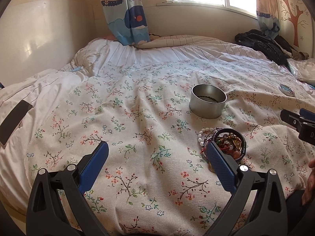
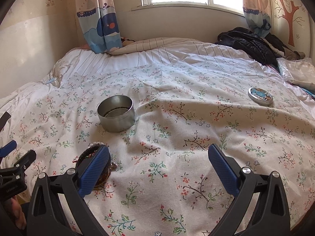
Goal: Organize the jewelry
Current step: 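Grasp the black braided leather bracelet from the pile with the left tool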
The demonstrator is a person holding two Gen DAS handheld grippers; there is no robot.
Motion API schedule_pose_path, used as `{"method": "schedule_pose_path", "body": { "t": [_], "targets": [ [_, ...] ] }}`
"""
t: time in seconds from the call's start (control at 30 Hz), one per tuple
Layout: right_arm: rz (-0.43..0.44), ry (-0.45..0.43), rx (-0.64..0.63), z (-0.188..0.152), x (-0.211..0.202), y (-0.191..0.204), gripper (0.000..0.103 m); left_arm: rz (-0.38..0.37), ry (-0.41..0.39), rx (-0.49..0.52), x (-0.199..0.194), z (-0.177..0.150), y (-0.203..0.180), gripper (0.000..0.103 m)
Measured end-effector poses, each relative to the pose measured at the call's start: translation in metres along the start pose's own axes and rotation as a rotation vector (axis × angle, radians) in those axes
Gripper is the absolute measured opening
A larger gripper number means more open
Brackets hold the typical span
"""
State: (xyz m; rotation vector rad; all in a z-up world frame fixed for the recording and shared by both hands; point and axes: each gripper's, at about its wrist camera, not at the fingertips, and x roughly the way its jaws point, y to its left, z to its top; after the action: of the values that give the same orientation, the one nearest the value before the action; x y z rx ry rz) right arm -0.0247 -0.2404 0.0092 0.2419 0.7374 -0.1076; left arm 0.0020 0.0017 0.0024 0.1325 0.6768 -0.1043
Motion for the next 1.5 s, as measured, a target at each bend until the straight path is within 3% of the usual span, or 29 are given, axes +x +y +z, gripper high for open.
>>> {"method": "schedule_pose_path", "body": {
  "t": [0.13, 0.3, 0.57, 0.93, 1.03, 1.37, 1.5],
  "targets": [
    [-0.014, 0.000, 0.024, 0.008, 0.014, -0.006, 0.097, -0.084, 0.029, -0.005, 0.011, 0.005, -0.001, 0.095],
    [-0.036, 0.100, 0.023, 0.013, 0.049, -0.012, 0.097, -0.141, 0.069, 0.042, 0.035, 0.011, -0.023, 0.094],
    [-0.017, 0.120, 0.090, 0.010, 0.053, -0.027, 0.097, -0.264, 0.092, 0.182, 0.055, 0.011, -0.072, 0.095],
    [0.033, 0.124, 0.132, 0.010, 0.052, -0.035, 0.097, -0.320, 0.194, 0.269, 0.085, 0.005, -0.107, 0.094],
    [0.039, 0.125, 0.140, 0.010, 0.053, -0.036, 0.097, -0.332, 0.252, 0.288, 0.096, 0.000, -0.111, 0.068],
    [0.047, 0.130, 0.151, 0.009, 0.054, -0.040, 0.097, -0.387, 0.195, 0.213, 0.083, 0.007, -0.093, 0.064],
    [0.076, 0.150, 0.123, 0.009, 0.057, -0.034, 0.097, -0.357, 0.140, 0.153, 0.076, 0.014, -0.077, 0.064]
  ]
}}
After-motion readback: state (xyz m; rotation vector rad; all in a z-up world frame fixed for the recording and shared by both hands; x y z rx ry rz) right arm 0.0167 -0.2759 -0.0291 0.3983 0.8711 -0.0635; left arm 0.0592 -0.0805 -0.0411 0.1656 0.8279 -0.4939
